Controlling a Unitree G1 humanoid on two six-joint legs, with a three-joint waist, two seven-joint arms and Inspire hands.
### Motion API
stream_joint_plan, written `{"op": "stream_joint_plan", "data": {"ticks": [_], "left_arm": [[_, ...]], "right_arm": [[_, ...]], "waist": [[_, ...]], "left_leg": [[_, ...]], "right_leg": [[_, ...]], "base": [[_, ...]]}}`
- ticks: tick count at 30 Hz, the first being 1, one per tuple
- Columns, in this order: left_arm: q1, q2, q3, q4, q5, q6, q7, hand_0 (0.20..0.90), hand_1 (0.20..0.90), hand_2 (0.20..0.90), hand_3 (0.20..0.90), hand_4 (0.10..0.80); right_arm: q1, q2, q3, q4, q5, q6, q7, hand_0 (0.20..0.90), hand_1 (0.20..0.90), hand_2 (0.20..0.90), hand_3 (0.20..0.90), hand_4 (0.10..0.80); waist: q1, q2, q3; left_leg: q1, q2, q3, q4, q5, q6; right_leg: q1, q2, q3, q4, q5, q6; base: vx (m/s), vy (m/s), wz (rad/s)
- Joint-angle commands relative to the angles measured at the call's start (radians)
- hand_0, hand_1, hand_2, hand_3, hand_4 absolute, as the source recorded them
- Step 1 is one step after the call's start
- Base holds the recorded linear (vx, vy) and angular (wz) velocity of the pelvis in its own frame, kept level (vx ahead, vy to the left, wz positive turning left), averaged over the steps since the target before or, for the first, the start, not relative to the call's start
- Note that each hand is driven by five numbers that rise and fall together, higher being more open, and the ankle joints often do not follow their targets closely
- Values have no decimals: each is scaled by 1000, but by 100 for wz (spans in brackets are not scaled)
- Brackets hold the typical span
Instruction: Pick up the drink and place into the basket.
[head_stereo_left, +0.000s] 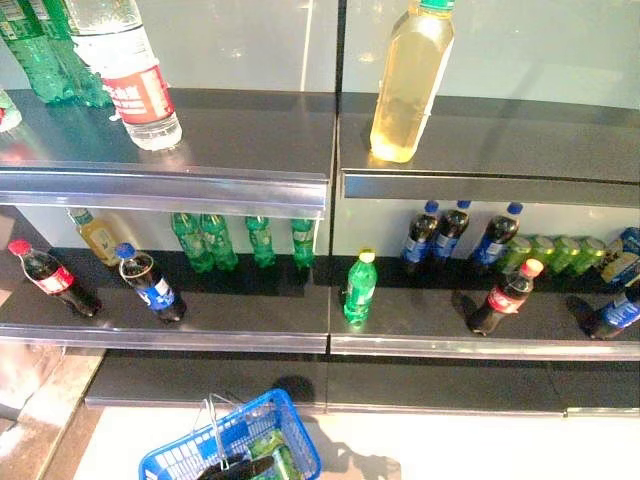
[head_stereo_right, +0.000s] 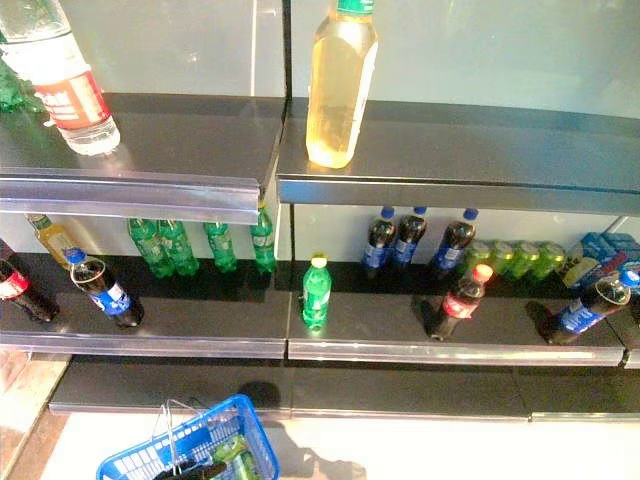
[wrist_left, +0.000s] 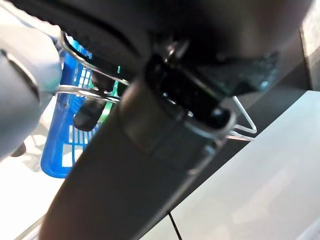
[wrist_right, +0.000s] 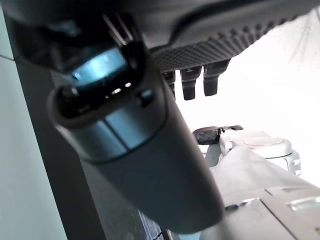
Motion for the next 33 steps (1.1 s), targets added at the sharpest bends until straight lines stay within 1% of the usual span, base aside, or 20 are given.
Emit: {"op": "stream_joint_plan", "data": {"ticks": [1, 4, 6, 8, 11, 12, 14, 19, 20, 23, 25, 26, 28, 29, 30, 31, 33], "left_arm": [[-98, 94, 59, -63, -80, -138, -32, 300, 300, 300, 200, 100], [-141, 85, 33, -82, -114, -137, -9, 300, 300, 300, 200, 100], [-203, 72, 3, -103, -133, -140, 11, 300, 300, 300, 200, 100], [-231, 71, -10, -110, -151, -146, 19, 300, 300, 300, 200, 100], [-235, 76, -22, -125, -184, -146, 33, 300, 300, 300, 200, 100], [-227, 77, -25, -134, -190, -146, 34, 300, 300, 300, 200, 100], [-216, 84, -28, -145, -200, -150, 30, 300, 300, 300, 200, 100], [-209, 87, -39, -165, -218, -154, 26, 300, 300, 300, 200, 100], [-206, 86, -39, -169, -219, -155, 21, 300, 300, 300, 200, 100], [-195, 84, -40, -191, -221, -153, 25, 300, 300, 300, 200, 100], [-189, 87, -43, -204, -225, -150, 23, 300, 300, 300, 200, 100], [-186, 89, -43, -205, -227, -154, 18, 300, 300, 300, 200, 100], [-179, 95, -42, -206, -237, -157, 11, 300, 300, 300, 200, 100], [-177, 95, -42, -208, -237, -157, 12, 300, 300, 300, 200, 100], [-175, 95, -42, -212, -236, -157, 14, 300, 300, 300, 200, 100], [-169, 94, -42, -219, -233, -155, 21, 300, 300, 300, 200, 100], [-159, 92, -43, -218, -233, -159, 25, 300, 300, 300, 200, 100]], "right_arm": [[-53, -56, 2, 39, -34, 28, 31, 900, 900, 900, 900, 800], [-85, -66, 24, 45, -29, 25, 19, 900, 900, 900, 900, 800], [-154, -78, 45, 44, 10, 15, -3, 900, 900, 900, 900, 800], [-190, -87, 51, 32, 22, 1, -16, 900, 900, 900, 900, 800], [-198, -101, 52, 11, 37, -21, -20, 900, 900, 900, 900, 800], [-192, -107, 50, 3, 50, -42, -23, 900, 900, 900, 900, 800], [-192, -116, 46, -16, 63, -97, -36, 900, 900, 900, 900, 800], [-222, -120, 63, -103, 104, -236, -46, 900, 900, 900, 900, 800], [-228, -118, 75, -145, 109, -270, -42, 900, 900, 900, 900, 800], [-238, -114, 125, -347, 118, -283, -56, 900, 900, 900, 900, 800], [-233, -120, 172, -503, 86, -298, -69, 900, 900, 900, 900, 800], [-228, -120, 189, -578, 63, -292, -81, 900, 900, 900, 900, 800], [-215, -133, 220, -716, -42, -318, -97, 900, 900, 900, 900, 800], [-212, -137, 227, -753, -51, -310, -103, 900, 900, 900, 900, 800], [-207, -140, 235, -785, -85, -325, -105, 900, 900, 900, 900, 800], [-202, -147, 247, -883, -150, -320, -103, 900, 900, 900, 900, 800], [-199, -163, 268, -979, -186, -335, -85, 900, 900, 900, 900, 800]], "waist": [[7, 21, 46], [14, 28, 84], [23, 36, 153], [20, 37, 202], [11, 31, 246], [12, 28, 260], [17, 22, 276], [29, 18, 291], [31, 16, 292], [37, 8, 296], [40, 0, 298], [39, -3, 300], [34, -9, 304], [33, -10, 305], [32, -12, 306], [32, -16, 306], [33, -18, 308]], "left_leg": [[-65, -28, -59, 8, 15, 44], [-130, -27, -74, 15, 33, 43], [-228, -32, -108, 71, 42, 50], [-320, -38, -130, 196, 24, 56], [-420, -26, -145, 366, -23, 52], [-445, -21, -148, 423, -51, 53], [-499, -12, -155, 502, -85, 57], [-571, -8, -170, 592, -123, 66], [-582, -9, -173, 605, -128, 69], [-594, -13, -184, 627, -136, 71], [-591, -16, -193, 623, -131, 71], [-588, -17, -196, 621, -129, 72], [-582, -16, -198, 617, -124, 73], [-581, -17, -199, 615, -123, 73], [-579, -18, -201, 613, -121, 74], [-576, -19, -206, 609, -116, 76], [-570, -19, -211, 600, -109, 77]], "right_leg": [[-37, -71, -40, 89, 4, 28], [-105, -77, -37, 100, 15, 26], [-204, -77, -30, 166, 4, 13], [-288, -78, -19, 277, -27, -5], [-386, -87, 0, 435, -80, -25], [-410, -94, 4, 491, -107, -33], [-457, -108, 6, 570, -141, -45], [-533, -119, 10, 693, -188, -63], [-549, -122, 13, 715, -196, -66], [-569, -128, 19, 752, -203, -63], [-572, -130, 23, 753, -197, -58], [-573, -131, 25, 756, -195, -55], [-579, -134, 30, 768, -194, -49], [-578, -135, 31, 767, -193, -47], [-578, -135, 32, 766, -190, -45], [-577, -135, 33, 764, -186, -41], [-575, -135, 37, 761, -181, -36]], "base": [[-78, 17, 0], [-246, 9, 2], [-426, -19, 11], [-334, 6, 6], [-193, 3, 3], [-118, -1, 3], [-127, -8, 3], [-91, 0, -10], [-76, 17, 8], [-53, 2, 9], [-40, -26, 5], [-37, -26, 5], [-33, -15, 10], [-22, -6, 11], [-11, -13, 11], [-9, -14, 10], [-7, -13, 9]]}}
